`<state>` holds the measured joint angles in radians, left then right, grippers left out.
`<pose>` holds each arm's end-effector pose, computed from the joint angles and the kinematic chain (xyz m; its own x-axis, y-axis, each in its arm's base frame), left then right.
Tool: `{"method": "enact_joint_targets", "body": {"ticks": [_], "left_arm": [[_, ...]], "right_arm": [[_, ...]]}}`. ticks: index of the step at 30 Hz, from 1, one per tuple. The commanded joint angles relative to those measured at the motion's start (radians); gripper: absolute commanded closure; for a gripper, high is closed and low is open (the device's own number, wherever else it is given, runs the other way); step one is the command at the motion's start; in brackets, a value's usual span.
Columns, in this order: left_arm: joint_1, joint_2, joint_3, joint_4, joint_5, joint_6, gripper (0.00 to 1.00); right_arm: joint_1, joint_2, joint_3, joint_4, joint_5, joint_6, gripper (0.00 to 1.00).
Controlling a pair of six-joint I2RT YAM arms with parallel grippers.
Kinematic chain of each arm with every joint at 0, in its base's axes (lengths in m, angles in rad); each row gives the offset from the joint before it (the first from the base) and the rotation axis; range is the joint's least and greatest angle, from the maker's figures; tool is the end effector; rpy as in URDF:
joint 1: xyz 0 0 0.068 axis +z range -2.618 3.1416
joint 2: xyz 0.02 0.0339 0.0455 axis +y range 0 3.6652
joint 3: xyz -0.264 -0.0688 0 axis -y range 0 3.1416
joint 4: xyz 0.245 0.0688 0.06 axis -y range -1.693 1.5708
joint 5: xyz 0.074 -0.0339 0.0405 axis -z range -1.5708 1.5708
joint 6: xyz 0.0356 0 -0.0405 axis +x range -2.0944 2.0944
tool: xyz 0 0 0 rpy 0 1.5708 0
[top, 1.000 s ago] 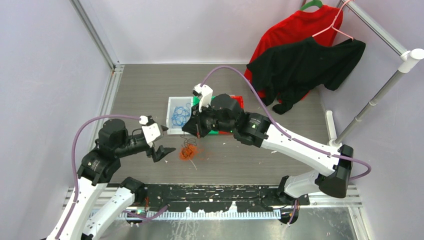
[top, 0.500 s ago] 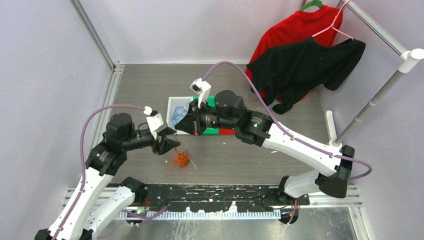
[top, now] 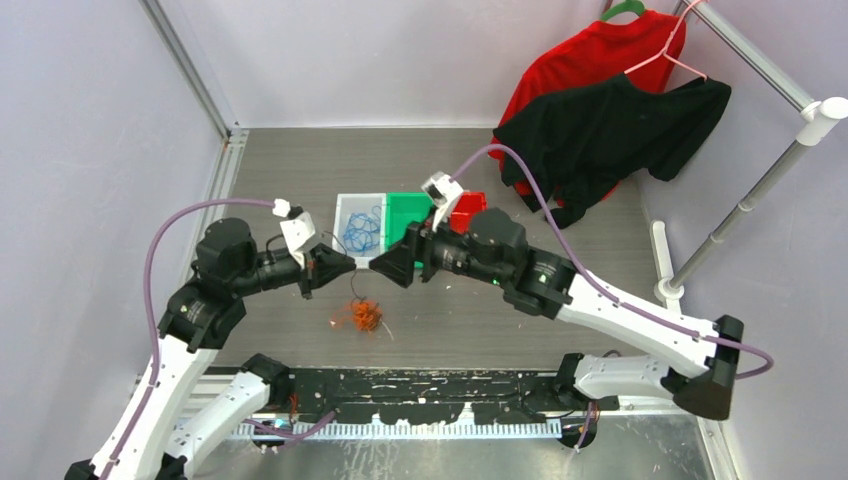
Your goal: Untangle the cables
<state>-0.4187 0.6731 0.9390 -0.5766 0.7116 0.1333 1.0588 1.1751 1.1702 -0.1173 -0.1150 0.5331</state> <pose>0.1096 -0.0742 0.3695 -0.1604 0.1816 -0.9702 0.9053 0.4187 -0.0713 0.1297 0.2392 0.4026 -0.5199 0.1054 -0.8477 -0.7635 0.3876 0.5165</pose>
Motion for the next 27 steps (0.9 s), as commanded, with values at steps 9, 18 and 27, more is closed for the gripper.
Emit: {"method": "enact_joint_targets", "body": {"ticks": [9, 18, 27], "left_arm": [[-0.003, 0.076, 0.256, 0.044, 0.057, -0.069, 1.0], [-0.003, 0.115, 0.362, -0.018, 0.09, -0.063, 1.0], [-0.003, 0.156, 0.467, -0.03, 0.136, -0.111, 1.0]], "right_arm": [[0.014, -0.041, -0.218, 0.285, 0.039, -0.126, 0.23], [0.072, 0.158, -0.042, 0.308, 0.023, -0.212, 0.26], [0.081, 0.272, -0.02, 0.359, 0.063, -0.135, 0.43]]}}
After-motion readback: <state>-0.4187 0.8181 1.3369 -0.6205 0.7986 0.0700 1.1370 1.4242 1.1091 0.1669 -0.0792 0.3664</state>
